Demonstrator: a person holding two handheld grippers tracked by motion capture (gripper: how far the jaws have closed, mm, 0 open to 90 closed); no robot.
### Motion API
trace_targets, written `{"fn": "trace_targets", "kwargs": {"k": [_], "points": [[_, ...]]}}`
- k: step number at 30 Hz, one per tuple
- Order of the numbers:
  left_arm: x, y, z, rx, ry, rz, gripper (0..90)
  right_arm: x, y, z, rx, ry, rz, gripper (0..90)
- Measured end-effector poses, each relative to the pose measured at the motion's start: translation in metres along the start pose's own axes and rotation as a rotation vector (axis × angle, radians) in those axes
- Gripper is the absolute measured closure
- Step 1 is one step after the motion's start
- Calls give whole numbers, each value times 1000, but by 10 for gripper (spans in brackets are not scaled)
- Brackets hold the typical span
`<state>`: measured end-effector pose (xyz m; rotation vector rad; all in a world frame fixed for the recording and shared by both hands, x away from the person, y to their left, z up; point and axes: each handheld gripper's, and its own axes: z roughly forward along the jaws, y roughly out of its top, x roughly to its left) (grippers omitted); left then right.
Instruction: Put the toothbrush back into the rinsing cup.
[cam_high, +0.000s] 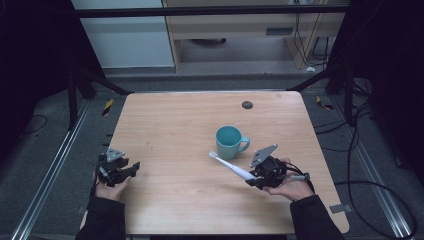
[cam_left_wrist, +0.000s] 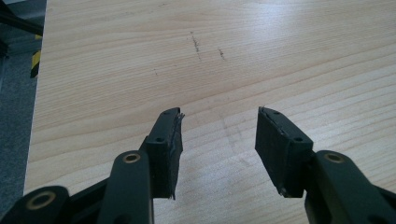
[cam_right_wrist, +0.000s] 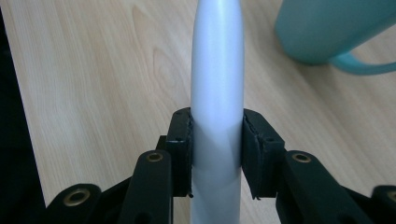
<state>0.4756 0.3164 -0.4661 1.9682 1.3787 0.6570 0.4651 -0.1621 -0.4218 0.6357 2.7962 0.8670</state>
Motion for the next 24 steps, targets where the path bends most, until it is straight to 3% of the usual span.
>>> {"fn": "trace_targets", "kwargs": {"k": [6, 14, 24], "points": [[0, 0, 0, -1, 0, 0, 505, -6, 2, -9, -118, -46, 42, 664], [0, 0, 1, 0, -1, 0, 506, -19, 3, -21, -289, -113, 160, 664], [-1, 0, 1, -2, -1, 0, 505, -27, 10, -28, -429, -180, 253, 664]]}}
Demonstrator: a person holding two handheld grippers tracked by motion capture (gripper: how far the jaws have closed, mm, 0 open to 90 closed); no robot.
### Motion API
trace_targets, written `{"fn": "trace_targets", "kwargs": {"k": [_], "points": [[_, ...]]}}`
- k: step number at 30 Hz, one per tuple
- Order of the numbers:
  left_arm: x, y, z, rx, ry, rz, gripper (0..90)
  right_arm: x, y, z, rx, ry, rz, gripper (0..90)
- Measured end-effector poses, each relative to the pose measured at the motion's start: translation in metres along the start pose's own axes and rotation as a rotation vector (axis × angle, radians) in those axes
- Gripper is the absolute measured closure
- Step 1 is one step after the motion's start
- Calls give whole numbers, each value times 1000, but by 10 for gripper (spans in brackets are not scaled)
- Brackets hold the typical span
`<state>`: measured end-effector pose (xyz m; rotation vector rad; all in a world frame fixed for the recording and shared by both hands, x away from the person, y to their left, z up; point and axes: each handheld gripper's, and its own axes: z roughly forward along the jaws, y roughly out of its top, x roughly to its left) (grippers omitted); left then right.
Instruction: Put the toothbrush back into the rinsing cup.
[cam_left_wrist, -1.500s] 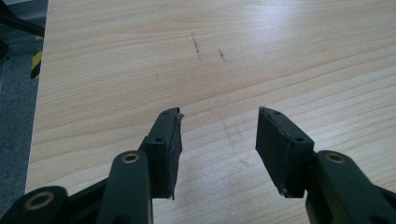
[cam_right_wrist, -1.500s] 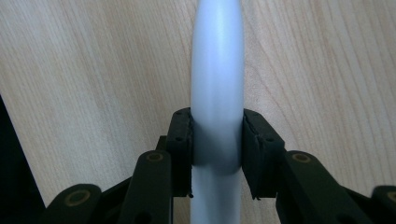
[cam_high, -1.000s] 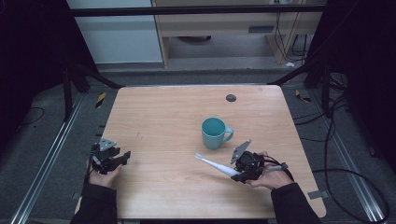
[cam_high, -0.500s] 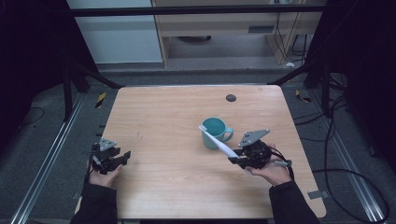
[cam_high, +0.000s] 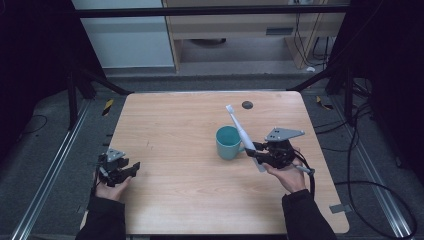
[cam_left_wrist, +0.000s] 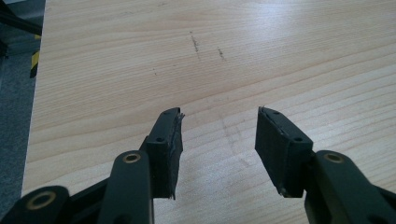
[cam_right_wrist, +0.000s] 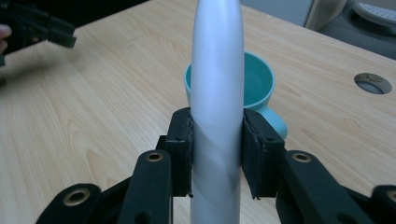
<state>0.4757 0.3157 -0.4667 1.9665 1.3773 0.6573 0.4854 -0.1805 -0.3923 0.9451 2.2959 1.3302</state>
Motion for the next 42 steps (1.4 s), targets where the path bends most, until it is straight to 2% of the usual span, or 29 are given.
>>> {"fn": "trace_targets", "kwargs": {"k": [5, 11, 21, 26, 29, 38, 42], "points": [[0, 0, 0, 0, 0, 1, 505, -4, 2, 1, -48, -40, 42, 663], [0, 0, 1, -1, 2, 0, 504, -7, 8, 5, -101, -70, 69, 664], [0, 0, 1, 0, 0, -2, 501, -9, 25, 21, -194, -120, 115, 664], [0, -1, 2, 1, 2, -5, 498, -11, 33, 28, -225, -135, 118, 664], [0, -1, 2, -2, 2, -6, 497, -13, 35, 32, -248, -146, 143, 664], [1, -1, 1, -3, 2, -10, 497, -16, 40, 44, -278, -188, 164, 664], [2, -1, 2, -1, 2, -11, 497, -16, 45, 50, -294, -186, 164, 664]]}}
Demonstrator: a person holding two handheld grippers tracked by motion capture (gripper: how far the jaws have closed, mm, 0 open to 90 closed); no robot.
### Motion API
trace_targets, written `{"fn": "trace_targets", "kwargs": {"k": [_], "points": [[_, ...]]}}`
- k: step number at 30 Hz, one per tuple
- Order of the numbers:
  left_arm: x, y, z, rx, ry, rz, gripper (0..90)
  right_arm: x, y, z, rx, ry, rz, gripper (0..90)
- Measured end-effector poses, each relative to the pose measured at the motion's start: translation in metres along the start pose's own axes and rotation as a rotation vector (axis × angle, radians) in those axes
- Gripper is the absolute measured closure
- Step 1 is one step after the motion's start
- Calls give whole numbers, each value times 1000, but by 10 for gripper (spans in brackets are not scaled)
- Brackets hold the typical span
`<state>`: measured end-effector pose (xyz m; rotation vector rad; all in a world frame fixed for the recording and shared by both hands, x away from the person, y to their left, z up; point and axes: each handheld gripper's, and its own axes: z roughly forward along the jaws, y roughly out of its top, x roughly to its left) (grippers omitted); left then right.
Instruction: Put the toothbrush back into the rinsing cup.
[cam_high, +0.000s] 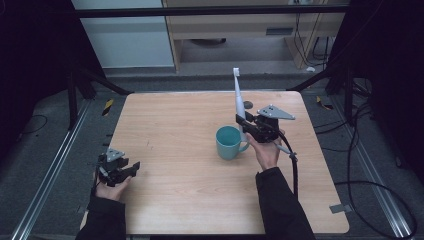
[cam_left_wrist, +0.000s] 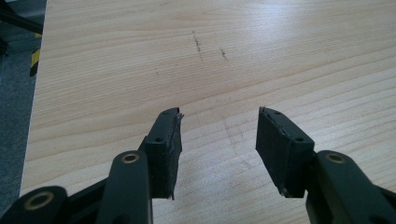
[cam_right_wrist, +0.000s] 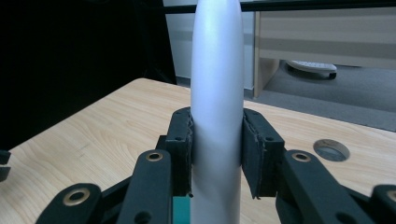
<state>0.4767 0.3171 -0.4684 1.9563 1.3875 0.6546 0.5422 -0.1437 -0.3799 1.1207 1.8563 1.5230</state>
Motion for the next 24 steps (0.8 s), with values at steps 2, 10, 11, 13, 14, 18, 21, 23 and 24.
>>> {"fn": "trace_targets", "kwargs": {"k": [2, 10, 11, 13, 14, 18, 21, 23, 24], "points": [[0, 0, 0, 0, 0, -1, 496, 2, 1, 3, -8, 5, 4, 663], [1, 0, -1, -4, -3, -5, 497, 11, 1, 22, -5, 17, 7, 663], [1, 0, -1, -4, -3, -5, 496, 12, 1, 23, -3, 16, 11, 664], [1, 0, 0, -4, -4, -6, 497, 14, 1, 26, -5, 14, 11, 664], [1, 0, 0, -5, -4, -6, 496, 14, 1, 28, -8, 12, 15, 663], [2, 0, -1, -7, -3, -6, 497, 18, -2, 35, -2, 1, 12, 663], [2, 0, -1, -8, -1, -6, 497, 19, -6, 39, 3, -7, 13, 663], [2, 0, -1, -8, -1, -5, 496, 20, -10, 42, 5, -12, 16, 663], [2, 0, -1, -8, -1, -5, 496, 20, -12, 43, 13, -16, 15, 663]]}}
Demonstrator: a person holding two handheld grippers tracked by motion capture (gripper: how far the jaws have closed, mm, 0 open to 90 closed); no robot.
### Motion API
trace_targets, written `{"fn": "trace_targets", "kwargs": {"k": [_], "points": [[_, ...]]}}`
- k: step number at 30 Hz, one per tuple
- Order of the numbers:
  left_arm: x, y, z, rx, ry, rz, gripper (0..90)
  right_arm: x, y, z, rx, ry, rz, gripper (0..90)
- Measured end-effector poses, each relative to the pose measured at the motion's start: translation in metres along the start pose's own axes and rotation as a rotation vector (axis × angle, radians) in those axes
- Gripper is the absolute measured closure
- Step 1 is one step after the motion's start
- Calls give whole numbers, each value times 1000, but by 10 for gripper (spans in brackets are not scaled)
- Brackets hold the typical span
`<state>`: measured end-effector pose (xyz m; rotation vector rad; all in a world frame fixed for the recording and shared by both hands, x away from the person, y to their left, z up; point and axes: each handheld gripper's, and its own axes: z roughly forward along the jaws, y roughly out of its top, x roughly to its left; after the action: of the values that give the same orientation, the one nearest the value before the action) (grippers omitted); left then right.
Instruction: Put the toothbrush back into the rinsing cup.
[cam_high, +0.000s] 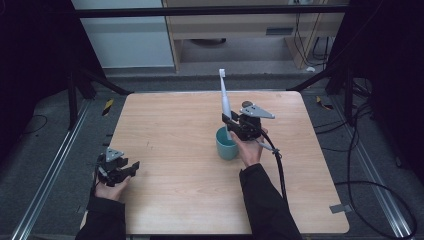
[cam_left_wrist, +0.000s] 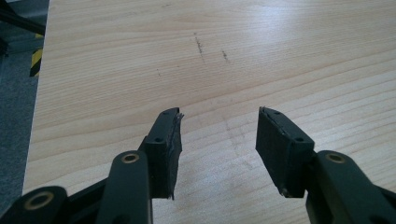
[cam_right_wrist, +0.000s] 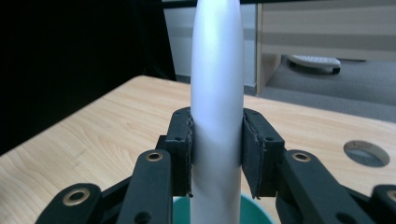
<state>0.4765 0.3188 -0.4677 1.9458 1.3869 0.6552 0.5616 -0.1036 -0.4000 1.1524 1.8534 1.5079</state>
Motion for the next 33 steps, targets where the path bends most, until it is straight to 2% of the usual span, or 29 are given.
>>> {"fn": "trace_targets", "kwargs": {"k": [16, 19, 33], "points": [[-1, 0, 0, -2, 0, 2, 497, 8, -25, 11, 84, -50, -21, 662], [-1, 0, 0, 0, 0, 3, 497, 9, -28, 11, 87, -49, -18, 662], [-1, 0, 0, 0, -1, 5, 499, 6, -37, 15, 169, -45, -25, 658]]}}
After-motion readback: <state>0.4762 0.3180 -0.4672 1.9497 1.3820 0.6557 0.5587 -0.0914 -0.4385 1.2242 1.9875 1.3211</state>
